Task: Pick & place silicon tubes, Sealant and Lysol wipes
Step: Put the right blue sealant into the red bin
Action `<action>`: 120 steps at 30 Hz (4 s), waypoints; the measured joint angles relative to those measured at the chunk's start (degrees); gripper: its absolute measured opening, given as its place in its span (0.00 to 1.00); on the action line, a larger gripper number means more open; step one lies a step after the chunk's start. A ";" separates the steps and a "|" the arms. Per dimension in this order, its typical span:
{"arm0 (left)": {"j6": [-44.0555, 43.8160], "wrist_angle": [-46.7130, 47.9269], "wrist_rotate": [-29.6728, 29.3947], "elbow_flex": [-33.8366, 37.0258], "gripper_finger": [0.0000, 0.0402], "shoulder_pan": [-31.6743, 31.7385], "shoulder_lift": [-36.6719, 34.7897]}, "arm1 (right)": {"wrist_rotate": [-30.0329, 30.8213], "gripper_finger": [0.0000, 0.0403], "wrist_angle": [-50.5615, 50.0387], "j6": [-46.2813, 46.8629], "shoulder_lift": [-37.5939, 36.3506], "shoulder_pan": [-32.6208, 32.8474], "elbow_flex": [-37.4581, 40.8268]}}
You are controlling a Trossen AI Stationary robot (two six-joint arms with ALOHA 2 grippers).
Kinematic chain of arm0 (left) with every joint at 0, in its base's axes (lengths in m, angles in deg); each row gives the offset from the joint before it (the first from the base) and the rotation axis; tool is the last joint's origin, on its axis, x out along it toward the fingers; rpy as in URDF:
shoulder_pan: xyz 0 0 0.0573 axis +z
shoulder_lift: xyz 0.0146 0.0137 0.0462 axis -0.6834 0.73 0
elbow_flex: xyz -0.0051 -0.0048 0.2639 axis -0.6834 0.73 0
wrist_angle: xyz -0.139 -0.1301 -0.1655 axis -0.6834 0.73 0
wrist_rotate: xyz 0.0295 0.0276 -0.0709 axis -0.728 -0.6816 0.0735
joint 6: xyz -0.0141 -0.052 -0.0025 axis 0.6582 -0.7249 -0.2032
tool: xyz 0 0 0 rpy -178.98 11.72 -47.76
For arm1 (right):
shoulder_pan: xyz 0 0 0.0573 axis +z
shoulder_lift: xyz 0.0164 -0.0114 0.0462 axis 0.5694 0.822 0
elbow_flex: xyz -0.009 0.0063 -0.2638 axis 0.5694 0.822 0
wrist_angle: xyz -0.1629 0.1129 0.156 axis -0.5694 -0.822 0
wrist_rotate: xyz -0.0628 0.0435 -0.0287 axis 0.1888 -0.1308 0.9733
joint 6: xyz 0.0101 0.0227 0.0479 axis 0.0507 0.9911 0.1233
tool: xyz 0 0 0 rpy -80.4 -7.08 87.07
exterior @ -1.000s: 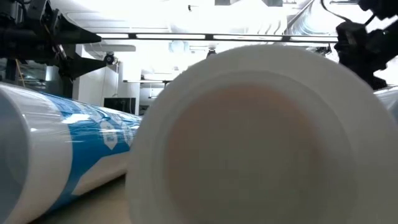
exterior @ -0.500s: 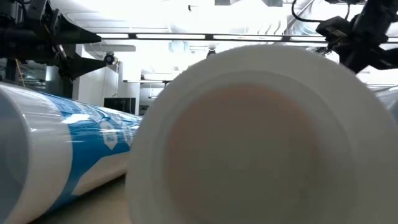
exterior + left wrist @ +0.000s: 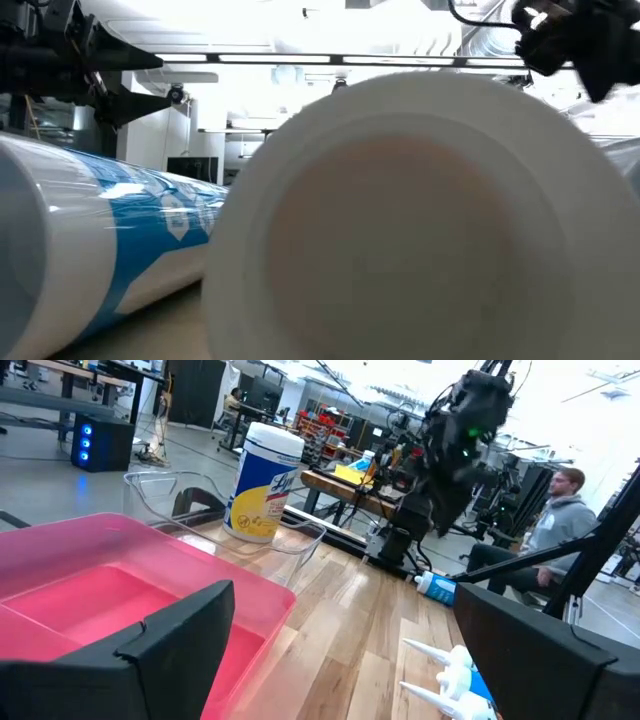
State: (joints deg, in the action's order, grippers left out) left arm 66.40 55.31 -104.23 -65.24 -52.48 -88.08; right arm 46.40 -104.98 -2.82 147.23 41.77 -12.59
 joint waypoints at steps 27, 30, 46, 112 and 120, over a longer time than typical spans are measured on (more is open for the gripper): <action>-0.02 0.00 0.01 -0.01 0.92 -0.01 0.00 | -5.52 0.03 -18.18 20.63 7.60 15.58 -0.94; 0.00 0.00 0.01 -0.02 0.92 0.00 -0.02 | -5.56 0.03 -18.27 17.82 7.48 15.58 -0.94; 0.00 0.00 -0.01 0.00 0.92 0.00 0.00 | -0.88 0.03 -18.47 5.99 1.76 26.14 3.00; -0.01 0.00 -0.01 0.00 0.92 0.00 0.00 | -8.86 0.70 2.72 37.18 17.59 32.11 10.73; -0.01 0.00 -0.01 0.00 0.92 -0.02 -0.01 | -9.23 0.70 6.25 38.50 17.59 30.72 13.30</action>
State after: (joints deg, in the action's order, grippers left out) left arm 66.39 55.31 -104.24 -65.24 -52.50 -88.09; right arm 37.16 -98.73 35.68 164.82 72.49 0.71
